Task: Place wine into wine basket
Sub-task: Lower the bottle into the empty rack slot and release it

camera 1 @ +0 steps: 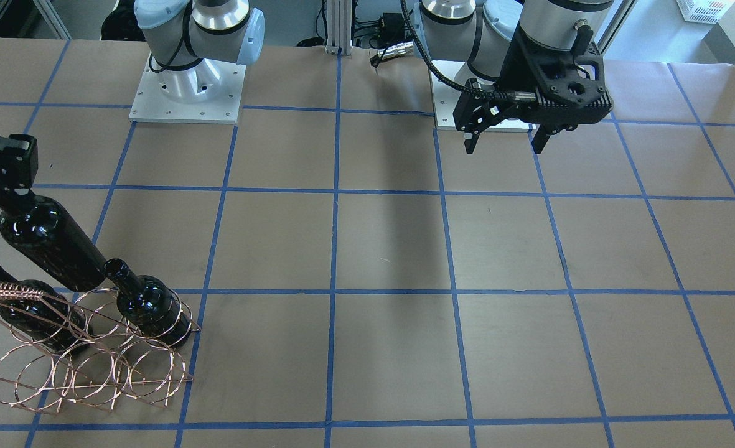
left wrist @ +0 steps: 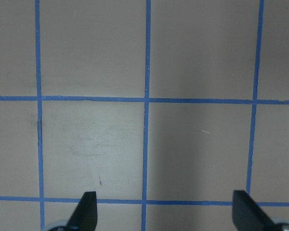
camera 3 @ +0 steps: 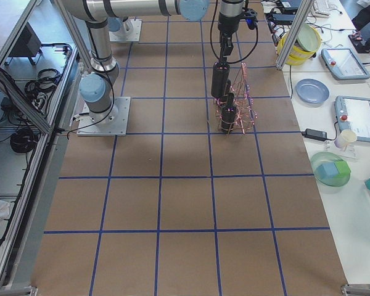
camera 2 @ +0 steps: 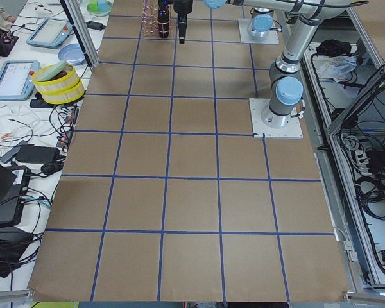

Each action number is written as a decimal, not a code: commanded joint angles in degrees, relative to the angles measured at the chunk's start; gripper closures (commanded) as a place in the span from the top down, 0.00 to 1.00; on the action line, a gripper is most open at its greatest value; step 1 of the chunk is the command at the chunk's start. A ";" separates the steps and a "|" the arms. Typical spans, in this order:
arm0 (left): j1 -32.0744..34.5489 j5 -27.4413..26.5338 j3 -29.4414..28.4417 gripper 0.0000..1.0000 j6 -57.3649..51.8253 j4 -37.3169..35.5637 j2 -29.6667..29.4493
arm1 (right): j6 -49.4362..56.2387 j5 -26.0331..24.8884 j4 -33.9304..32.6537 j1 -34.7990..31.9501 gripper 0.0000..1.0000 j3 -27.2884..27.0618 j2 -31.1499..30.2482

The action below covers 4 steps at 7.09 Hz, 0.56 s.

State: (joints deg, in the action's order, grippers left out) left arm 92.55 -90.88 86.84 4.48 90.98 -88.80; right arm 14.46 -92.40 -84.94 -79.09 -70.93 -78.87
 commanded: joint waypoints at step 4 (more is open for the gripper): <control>0.00 0.00 0.00 1.00 0.00 0.07 0.03 | 1.71 0.73 -7.06 -0.01 0.17 -1.74 4.77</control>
State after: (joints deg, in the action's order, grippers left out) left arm 92.55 -90.88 86.84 4.48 91.05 -88.77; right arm 15.78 -91.74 -89.93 -79.10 -71.85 -74.80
